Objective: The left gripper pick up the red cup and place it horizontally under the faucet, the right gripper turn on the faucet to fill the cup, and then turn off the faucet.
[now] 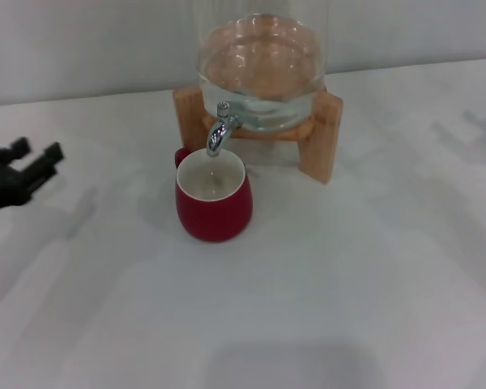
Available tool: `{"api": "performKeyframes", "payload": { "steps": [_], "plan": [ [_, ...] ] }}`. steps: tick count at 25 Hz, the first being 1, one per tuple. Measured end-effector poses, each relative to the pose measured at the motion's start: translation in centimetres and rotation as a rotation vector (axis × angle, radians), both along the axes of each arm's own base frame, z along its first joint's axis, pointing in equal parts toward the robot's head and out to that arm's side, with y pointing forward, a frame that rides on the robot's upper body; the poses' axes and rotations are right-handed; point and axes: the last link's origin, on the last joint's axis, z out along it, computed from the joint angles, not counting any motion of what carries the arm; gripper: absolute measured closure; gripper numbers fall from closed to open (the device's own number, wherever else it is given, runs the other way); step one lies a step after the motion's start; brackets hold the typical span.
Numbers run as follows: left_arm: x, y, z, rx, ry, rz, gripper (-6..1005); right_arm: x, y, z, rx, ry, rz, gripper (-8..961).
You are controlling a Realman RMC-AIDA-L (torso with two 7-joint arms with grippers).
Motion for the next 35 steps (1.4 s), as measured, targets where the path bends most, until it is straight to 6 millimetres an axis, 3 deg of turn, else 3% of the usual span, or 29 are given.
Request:
{"api": "performKeyframes", "payload": {
  "steps": [8,13,23,35],
  "plan": [
    [-2.0,-2.9,5.1,0.073,-0.229,0.049,375,-0.7,-0.7,-0.2,-0.038,-0.03,0.072,173],
    [-3.0,-4.9,7.1,0.118,-0.308,0.029,302,-1.3,-1.2,-0.5,-0.067,-0.046,0.128,172],
    [-4.6,-7.0,7.1,0.215,-0.257,-0.015,302,-2.1,-2.2,-3.2,-0.167,-0.084,0.164,172],
    [-4.7,-6.7,7.3,0.237,-0.257,-0.012,301,-7.6,-2.9,-6.8,-0.267,-0.279,0.168,172]
  ]
}}
